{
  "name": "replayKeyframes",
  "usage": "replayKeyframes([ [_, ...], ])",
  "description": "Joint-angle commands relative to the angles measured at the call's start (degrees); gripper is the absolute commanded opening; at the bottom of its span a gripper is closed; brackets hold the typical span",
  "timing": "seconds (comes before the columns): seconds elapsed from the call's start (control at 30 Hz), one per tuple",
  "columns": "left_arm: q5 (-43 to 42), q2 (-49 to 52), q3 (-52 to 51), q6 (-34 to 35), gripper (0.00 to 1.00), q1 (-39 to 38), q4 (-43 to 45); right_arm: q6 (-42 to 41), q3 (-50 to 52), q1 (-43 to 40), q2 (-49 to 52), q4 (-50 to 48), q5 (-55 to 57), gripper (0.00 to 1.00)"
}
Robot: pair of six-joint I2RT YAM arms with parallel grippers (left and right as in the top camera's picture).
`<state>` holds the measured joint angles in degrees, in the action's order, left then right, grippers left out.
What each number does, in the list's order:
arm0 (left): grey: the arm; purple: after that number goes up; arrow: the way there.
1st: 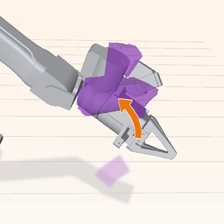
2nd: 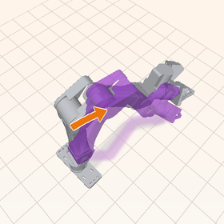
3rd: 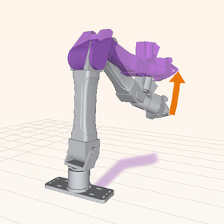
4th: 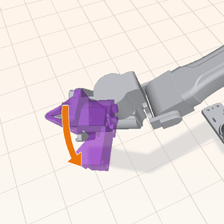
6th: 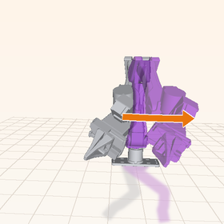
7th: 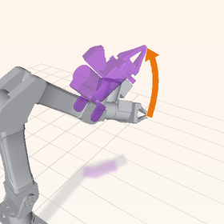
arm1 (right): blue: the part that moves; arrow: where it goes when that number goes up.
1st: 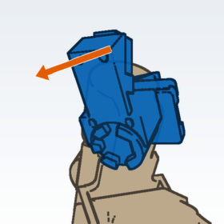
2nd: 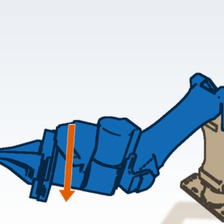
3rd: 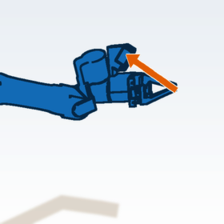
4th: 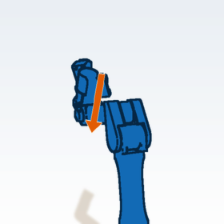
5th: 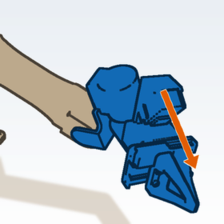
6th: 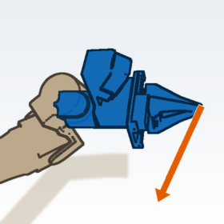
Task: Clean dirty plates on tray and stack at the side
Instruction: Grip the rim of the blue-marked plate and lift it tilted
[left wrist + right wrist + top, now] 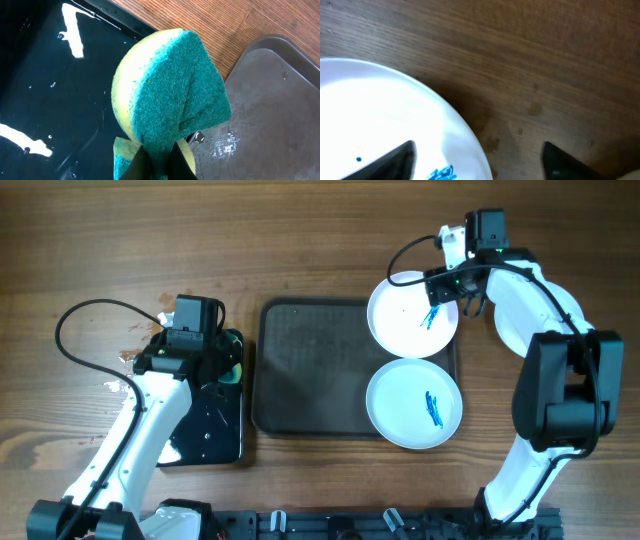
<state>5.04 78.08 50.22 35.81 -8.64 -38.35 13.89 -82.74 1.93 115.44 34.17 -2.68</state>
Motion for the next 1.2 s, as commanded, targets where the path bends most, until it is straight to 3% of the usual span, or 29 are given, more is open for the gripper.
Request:
replayKeyframes([
  [0.0,0.98,0.15,1.22,-1.14,0.04,-0.26,0.26,-0.46,-0.61,-0.17,0.50,1.92,-0.76,0.61],
  [0.13,0.98,0.15,1.22,-1.14,0.04,-0.26,0.24,-0.72,-0.61,-0.17,0.50,2.58,-5.27,0.49],
  [0.17,0.98,0.15,1.22,-1.14,0.04,-0.26,0.24,-1.25,-0.61,-0.17,0.50,2.58,-5.38,0.41],
  [0.27,0.98,0.15,1.22,-1.14,0.04,-0.26,0.24,-2.01,-0.61,-0.17,0.50,3.02,-6.38,0.33],
  [0.37,0.98,0.15,1.22,-1.14,0.04,-0.26,0.24,-2.01,-0.61,-0.13,0.50,3.10,-6.38,0.30],
  [0.43,0.98,0.15,1.22,-1.14,0.04,-0.26,0.22,-2.01,-0.61,-0.13,0.50,3.43,-6.40,0.21],
  [1.07,0.98,0.15,1.22,-2.45,0.04,-0.26,0.22,-8.26,5.49,0.50,0.52,7.45,-19.12,0.19],
  [1.17,0.98,0.15,1.22,-2.45,0.04,-0.26,0.26,-7.96,6.43,2.36,0.52,7.89,-19.98,0.12],
])
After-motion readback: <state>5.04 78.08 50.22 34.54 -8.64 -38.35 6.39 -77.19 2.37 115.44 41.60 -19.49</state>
